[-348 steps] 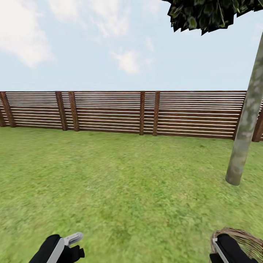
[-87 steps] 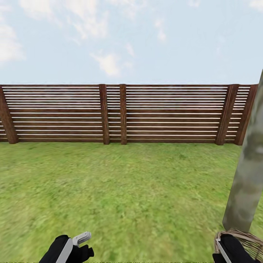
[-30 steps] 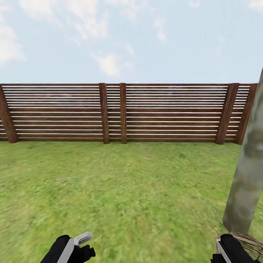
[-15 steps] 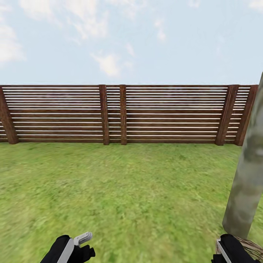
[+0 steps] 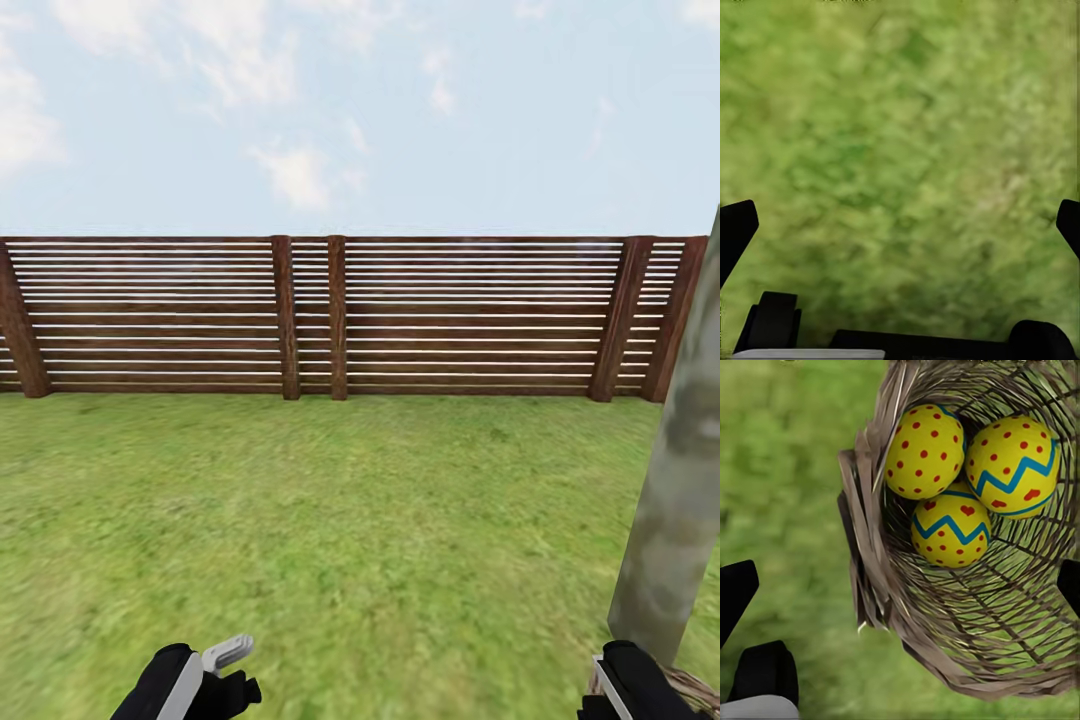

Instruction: Take the three Easter eggs out of the wicker basket on the lawn in the garden, then place them on the lawn next to a single tree (choose any tree) so that all three eggs are next to the same tree and none are left in the basket.

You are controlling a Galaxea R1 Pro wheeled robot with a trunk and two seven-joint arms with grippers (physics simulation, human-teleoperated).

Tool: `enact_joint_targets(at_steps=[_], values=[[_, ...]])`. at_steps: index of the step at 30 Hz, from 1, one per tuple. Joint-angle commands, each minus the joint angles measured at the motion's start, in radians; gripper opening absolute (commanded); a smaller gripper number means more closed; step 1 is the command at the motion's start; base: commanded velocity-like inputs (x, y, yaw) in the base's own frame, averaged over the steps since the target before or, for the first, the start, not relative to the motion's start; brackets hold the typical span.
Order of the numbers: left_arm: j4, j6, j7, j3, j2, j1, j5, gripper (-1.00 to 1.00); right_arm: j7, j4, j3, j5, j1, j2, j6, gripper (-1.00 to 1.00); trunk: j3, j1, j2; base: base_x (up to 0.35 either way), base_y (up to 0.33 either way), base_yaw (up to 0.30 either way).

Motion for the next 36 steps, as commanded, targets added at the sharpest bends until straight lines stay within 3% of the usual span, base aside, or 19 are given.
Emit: enact_joint_targets(at_steps=[1, 36], values=[[-0.001, 0.004, 0.009, 0.0, 0.0, 0.0, 0.011, 1.0, 0.002, -0.001, -0.001, 0.005, 0.0, 0.0, 0.003, 1.0, 0.002, -0.004, 0.007, 0.0, 0.0, 0.0], [-0.001, 0.004, 0.009, 0.0, 0.0, -0.001, 0.011, 1.0, 0.001, 0.0, 0.0, 0.006, 0.0, 0.0, 0.001, 1.0, 0.109, -0.134, 0.245, 0.0, 0.0, 0.0]])
